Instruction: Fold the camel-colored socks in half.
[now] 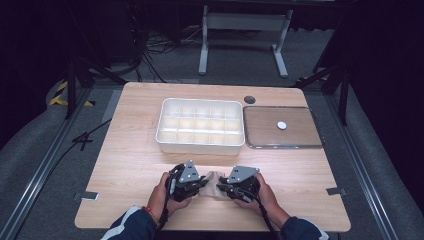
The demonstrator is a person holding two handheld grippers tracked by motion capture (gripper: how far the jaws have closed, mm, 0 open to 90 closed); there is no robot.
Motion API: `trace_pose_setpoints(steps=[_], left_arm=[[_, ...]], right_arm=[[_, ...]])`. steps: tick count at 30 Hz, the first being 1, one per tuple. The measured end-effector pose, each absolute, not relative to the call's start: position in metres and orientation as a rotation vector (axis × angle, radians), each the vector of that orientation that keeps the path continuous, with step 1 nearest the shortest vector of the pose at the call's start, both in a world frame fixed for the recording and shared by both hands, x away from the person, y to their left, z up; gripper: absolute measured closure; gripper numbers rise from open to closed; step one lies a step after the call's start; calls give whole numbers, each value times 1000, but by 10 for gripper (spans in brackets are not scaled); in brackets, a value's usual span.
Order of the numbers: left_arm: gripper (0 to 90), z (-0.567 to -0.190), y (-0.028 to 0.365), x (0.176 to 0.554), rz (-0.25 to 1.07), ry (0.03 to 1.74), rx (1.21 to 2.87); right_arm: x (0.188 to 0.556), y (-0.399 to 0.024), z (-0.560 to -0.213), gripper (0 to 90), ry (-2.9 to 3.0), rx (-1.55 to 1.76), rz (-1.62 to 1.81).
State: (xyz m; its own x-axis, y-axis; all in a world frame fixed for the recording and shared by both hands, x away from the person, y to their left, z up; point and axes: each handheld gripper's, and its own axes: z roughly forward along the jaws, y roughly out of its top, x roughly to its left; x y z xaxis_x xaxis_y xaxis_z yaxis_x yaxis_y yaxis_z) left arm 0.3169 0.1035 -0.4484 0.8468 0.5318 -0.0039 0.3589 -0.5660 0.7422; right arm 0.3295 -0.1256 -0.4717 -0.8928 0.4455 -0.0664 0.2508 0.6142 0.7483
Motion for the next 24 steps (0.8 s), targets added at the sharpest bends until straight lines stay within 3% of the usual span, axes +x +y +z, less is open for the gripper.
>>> trace_pose_setpoints(steps=[6, 11, 24], left_arm=[[833, -447, 108, 317, 285, 651, 2219], [830, -448, 103, 317, 280, 653, 2222], [827, -445, 98, 318, 263, 631, 2213]], right_arm=[[333, -168, -448, 681, 2518, 659, 1205], [336, -186, -457, 608, 2560, 770, 1189], [346, -179, -476, 646, 2633, 789, 1142]])
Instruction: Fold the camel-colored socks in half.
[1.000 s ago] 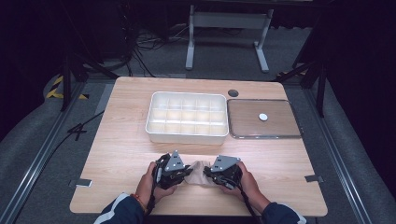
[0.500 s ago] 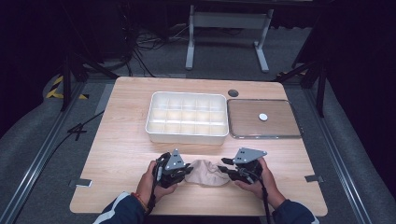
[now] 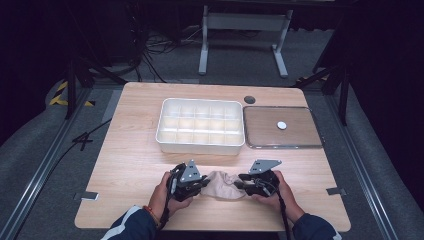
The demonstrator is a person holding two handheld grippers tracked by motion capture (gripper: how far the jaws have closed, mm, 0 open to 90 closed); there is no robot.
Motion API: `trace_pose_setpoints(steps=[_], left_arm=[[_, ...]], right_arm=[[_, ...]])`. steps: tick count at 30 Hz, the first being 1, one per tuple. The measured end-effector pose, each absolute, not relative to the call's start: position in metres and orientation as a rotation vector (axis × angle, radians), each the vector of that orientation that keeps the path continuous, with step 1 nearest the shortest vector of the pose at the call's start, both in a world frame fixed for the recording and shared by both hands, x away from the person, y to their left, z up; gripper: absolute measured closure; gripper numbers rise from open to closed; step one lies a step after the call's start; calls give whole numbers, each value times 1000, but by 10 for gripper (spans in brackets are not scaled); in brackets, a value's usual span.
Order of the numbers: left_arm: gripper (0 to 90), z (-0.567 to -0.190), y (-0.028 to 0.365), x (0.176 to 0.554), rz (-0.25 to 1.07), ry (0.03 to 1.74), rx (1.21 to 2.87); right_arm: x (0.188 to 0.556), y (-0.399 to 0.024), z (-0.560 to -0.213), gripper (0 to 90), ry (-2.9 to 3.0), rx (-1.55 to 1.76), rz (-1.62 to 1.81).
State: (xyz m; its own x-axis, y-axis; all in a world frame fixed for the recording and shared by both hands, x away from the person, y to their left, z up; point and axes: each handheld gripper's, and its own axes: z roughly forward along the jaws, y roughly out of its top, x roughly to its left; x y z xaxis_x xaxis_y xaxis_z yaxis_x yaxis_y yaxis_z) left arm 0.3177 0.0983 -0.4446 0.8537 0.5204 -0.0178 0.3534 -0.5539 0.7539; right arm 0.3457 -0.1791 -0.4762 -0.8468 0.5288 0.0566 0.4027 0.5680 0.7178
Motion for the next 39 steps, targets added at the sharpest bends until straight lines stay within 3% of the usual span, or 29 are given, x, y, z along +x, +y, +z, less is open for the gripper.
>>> trace_pose_setpoints(steps=[29, 33, 39], left_arm=[[828, -453, 35, 327, 205, 557, 2207], [828, -457, 34, 327, 203, 559, 2222], [828, -457, 34, 327, 202, 560, 2211]], right_arm=[[347, -178, -475, 653, 2656, 764, 1124], [346, -180, -472, 574, 2645, 799, 1084], [345, -180, -472, 642, 2663, 801, 1089]])
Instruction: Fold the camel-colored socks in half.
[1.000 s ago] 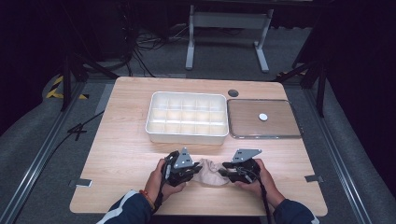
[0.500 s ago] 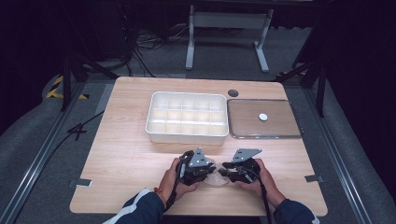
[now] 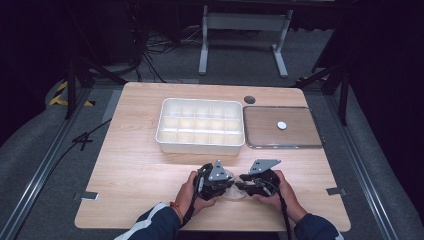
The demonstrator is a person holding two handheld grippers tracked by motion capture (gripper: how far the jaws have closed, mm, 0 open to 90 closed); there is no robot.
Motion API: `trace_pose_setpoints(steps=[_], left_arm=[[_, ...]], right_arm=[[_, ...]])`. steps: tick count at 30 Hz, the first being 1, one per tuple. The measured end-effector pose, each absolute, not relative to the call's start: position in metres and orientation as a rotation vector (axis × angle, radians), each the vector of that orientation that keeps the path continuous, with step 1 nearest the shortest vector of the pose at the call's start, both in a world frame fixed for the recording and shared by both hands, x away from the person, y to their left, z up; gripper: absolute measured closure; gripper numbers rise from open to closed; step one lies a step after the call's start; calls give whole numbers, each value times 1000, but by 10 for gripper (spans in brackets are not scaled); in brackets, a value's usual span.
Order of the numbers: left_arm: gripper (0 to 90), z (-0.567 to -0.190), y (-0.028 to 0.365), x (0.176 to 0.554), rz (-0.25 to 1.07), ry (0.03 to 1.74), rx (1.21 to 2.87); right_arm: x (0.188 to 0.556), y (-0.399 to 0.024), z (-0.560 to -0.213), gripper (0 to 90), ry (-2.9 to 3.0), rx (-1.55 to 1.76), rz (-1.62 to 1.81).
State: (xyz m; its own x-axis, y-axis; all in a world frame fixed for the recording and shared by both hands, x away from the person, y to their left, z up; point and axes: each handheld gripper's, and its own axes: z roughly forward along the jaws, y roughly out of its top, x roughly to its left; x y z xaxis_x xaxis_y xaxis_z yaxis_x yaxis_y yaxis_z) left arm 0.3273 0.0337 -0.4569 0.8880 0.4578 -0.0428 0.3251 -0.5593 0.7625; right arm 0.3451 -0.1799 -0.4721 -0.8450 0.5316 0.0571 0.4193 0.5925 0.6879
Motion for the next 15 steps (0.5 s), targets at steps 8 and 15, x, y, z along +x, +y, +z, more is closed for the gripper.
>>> trace_pose_setpoints(steps=[8, 15], left_arm=[[829, -456, 35, 328, 199, 564, 2207], [829, -456, 33, 328, 195, 549, 2217]], right_arm=[[342, -189, -456, 655, 2629, 784, 1134], [344, -192, -469, 745, 2686, 806, 1049]])
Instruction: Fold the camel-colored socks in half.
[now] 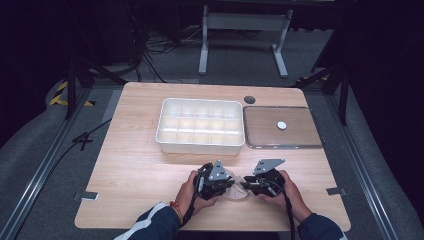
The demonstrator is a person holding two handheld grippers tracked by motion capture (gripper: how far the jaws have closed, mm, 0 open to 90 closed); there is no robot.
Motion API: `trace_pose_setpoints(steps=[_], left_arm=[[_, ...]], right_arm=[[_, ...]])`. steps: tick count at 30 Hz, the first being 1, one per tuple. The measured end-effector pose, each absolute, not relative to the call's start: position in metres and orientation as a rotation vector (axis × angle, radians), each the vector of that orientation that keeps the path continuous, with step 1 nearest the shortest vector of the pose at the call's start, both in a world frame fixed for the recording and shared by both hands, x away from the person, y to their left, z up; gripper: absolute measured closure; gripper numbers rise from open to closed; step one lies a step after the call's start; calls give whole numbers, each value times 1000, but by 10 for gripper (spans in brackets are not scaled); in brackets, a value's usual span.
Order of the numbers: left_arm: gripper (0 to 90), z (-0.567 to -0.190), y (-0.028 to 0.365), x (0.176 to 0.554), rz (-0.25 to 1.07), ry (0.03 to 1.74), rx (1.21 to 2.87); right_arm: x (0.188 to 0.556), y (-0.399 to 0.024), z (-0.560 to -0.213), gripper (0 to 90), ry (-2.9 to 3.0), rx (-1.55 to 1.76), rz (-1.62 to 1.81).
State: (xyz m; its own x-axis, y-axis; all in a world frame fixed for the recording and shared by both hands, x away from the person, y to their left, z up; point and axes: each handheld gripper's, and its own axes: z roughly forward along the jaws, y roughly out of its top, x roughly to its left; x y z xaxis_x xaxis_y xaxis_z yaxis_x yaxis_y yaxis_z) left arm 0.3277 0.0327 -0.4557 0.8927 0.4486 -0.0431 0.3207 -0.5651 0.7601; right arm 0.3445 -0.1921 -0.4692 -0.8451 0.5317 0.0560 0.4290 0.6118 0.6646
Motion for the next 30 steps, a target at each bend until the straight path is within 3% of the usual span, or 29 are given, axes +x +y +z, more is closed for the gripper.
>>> trace_pose_setpoints(steps=[8, 12, 22, 30], left_arm=[[829, -458, 24, 327, 168, 534, 2208], [828, -463, 21, 328, 161, 544, 2207], [828, -461, 21, 328, 156, 539, 2197], [826, -466, 12, 328, 150, 551, 2201]], right_arm=[[345, -190, -471, 776, 2691, 807, 1076], [346, -191, -470, 713, 2682, 797, 1060], [346, -194, -468, 863, 2696, 786, 1034], [345, -190, -471, 872, 2692, 813, 1089]])
